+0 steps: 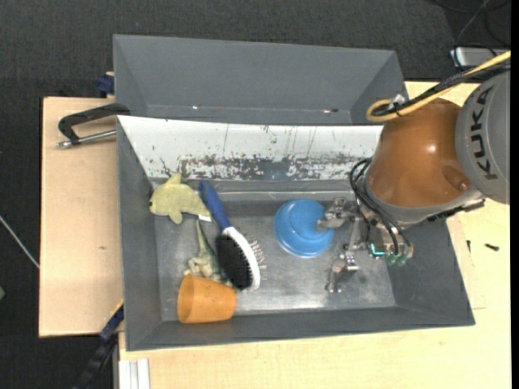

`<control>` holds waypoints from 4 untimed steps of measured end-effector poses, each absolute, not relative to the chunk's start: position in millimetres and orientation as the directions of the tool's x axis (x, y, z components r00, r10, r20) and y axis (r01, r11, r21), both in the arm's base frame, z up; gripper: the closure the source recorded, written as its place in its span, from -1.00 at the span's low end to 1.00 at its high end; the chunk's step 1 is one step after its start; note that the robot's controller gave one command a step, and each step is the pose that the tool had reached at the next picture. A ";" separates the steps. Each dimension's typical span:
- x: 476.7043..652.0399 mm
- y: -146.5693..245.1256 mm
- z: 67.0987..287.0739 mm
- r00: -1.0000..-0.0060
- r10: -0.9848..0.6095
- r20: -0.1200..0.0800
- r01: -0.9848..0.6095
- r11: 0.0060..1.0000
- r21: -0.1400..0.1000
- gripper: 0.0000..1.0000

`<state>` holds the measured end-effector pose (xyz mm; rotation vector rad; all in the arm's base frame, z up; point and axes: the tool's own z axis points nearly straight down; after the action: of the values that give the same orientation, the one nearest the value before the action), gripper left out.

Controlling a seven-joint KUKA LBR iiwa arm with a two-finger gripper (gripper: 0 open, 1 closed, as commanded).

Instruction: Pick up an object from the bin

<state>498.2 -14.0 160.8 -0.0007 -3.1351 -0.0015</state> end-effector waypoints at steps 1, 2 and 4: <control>558.7 112.6 70.8 -1.000 -0.010 0.007 -0.010 1.000 -0.004 -1.00; 494.6 189.6 100.7 -0.968 0.250 0.004 0.250 0.968 0.002 -1.00; 552.9 216.5 78.7 -0.884 0.466 0.048 0.462 0.884 -0.068 -1.00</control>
Offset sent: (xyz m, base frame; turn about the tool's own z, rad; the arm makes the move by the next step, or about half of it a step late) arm 0.0608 0.1252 -0.0908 -0.0028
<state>552.9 216.5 78.7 -0.7369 -2.9878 0.0838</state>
